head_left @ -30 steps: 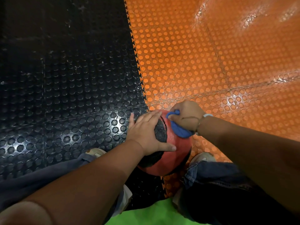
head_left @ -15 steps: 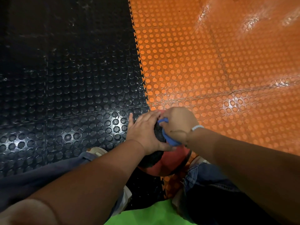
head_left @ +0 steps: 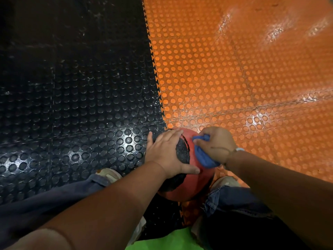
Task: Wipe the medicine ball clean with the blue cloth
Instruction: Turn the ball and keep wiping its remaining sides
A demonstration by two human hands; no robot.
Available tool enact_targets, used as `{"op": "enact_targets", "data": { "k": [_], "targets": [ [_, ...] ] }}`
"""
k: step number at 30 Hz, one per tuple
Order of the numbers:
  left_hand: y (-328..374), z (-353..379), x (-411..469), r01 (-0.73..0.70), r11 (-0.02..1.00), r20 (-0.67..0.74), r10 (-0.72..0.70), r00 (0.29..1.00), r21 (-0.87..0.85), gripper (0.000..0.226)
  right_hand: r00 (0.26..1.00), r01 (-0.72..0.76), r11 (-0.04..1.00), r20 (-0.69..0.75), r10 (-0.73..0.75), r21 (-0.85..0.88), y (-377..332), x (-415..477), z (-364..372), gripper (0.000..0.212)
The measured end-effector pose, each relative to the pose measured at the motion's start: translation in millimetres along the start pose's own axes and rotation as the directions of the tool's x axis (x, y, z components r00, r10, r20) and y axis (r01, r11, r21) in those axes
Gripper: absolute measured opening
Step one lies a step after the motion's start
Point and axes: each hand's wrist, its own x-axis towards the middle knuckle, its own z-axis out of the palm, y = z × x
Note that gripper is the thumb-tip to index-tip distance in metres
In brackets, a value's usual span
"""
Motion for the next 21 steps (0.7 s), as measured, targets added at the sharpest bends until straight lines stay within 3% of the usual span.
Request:
{"op": "enact_targets", "data": {
  "k": [2, 4, 6, 11, 15, 19, 21],
  "targets": [
    [2, 1, 2, 0.023, 1.0, -0.018, -0.024, 1.0, -0.016, 0.126, 0.995, -0.056, 0.998, -0.079, 0.054, -0.021, -1, 4, 5, 0.011],
    [0, 3, 0, 0.027, 1.0, -0.025, -0.028, 0.999, -0.008, 0.123, 0.997, 0.069, 0.989, -0.023, -0.073, -0.13, -5, -6, 13, 0.014],
    [-2, 4, -2, 0.017, 1.0, -0.02, -0.017, 1.0, 0.02, 0.123, 0.983, 0.175, 0.977, 0.071, -0.168, -0.123, -5, -14, 17, 0.016],
    [-4, -1, -2, -0.056, 0.994, 0.037, 0.052, 0.998, 0.091, 0.13, 0.998, -0.029, 0.999, -0.063, 0.031, 0.034, 6, 2, 3, 0.012],
    [-4, 1, -3, -0.083, 0.985, 0.059, 0.075, 0.995, 0.154, 0.131, 0.996, 0.027, 0.996, -0.081, -0.034, -0.084, 1, -9, 9, 0.019],
    [-7, -3, 0, -0.071, 0.988, 0.066, 0.062, 0.996, 0.14, 0.128, 0.97, 0.242, 0.958, 0.022, -0.241, -0.152, 0, -20, 8, 0.024],
    [-8, -5, 0, -0.062, 0.992, 0.077, 0.053, 0.996, 0.113, 0.127, 0.99, 0.141, 0.989, 0.028, -0.139, -0.048, 2, -12, 1, 0.019]
  ]
}}
